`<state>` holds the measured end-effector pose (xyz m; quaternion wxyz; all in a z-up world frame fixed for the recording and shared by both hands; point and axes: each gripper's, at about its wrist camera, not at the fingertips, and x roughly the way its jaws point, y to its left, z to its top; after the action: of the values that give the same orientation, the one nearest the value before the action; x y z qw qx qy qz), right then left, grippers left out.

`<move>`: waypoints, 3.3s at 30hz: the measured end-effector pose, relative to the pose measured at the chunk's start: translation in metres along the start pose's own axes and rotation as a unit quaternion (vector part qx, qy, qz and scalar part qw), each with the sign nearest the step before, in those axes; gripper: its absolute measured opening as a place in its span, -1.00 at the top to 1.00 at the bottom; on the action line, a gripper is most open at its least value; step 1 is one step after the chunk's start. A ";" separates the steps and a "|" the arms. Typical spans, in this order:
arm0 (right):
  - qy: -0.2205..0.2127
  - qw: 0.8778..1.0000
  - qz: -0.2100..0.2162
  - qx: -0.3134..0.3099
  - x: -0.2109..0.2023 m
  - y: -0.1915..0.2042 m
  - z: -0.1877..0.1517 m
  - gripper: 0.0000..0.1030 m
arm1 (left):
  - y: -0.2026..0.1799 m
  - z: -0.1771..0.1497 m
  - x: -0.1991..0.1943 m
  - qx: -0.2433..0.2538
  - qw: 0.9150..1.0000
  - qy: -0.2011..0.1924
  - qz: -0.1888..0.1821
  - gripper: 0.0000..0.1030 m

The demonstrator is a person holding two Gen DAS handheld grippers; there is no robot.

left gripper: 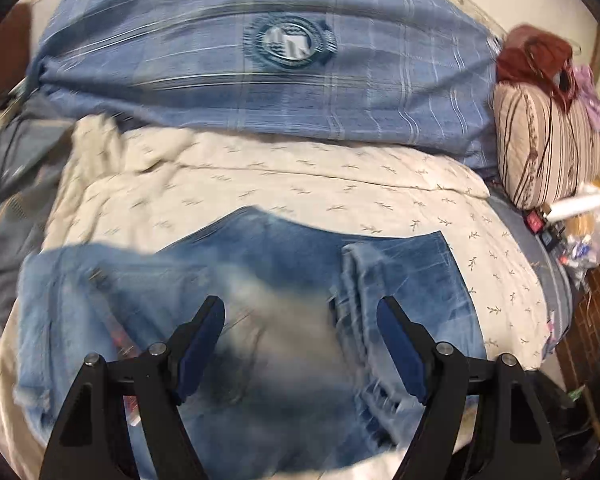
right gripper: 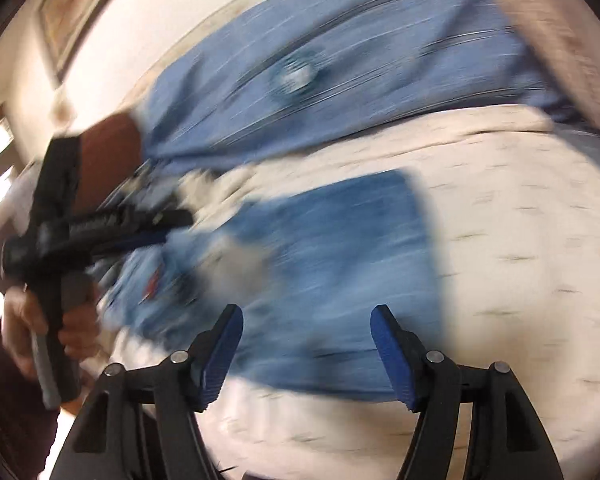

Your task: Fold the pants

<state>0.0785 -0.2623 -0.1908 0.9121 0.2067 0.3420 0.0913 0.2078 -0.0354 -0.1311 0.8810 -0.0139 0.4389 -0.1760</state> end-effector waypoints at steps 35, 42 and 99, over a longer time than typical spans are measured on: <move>-0.016 0.993 -0.116 -0.014 -0.019 -0.008 -0.020 -0.38 | 0.010 -0.013 -0.006 0.082 0.987 0.010 0.141 -0.57; -0.002 0.991 -0.115 -0.064 0.010 0.014 -0.020 -0.38 | 0.053 -0.035 0.023 0.055 0.981 0.059 0.176 -0.57; 0.006 0.994 0.013 -0.104 0.065 0.100 -0.021 -0.50 | 0.200 -0.111 -0.053 -0.264 0.964 0.013 0.035 -0.64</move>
<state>0.1108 -0.1457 -0.1986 0.9255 0.1146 0.3330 0.1396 0.1522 0.1836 -0.1945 0.8458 -0.2281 0.4818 -0.0233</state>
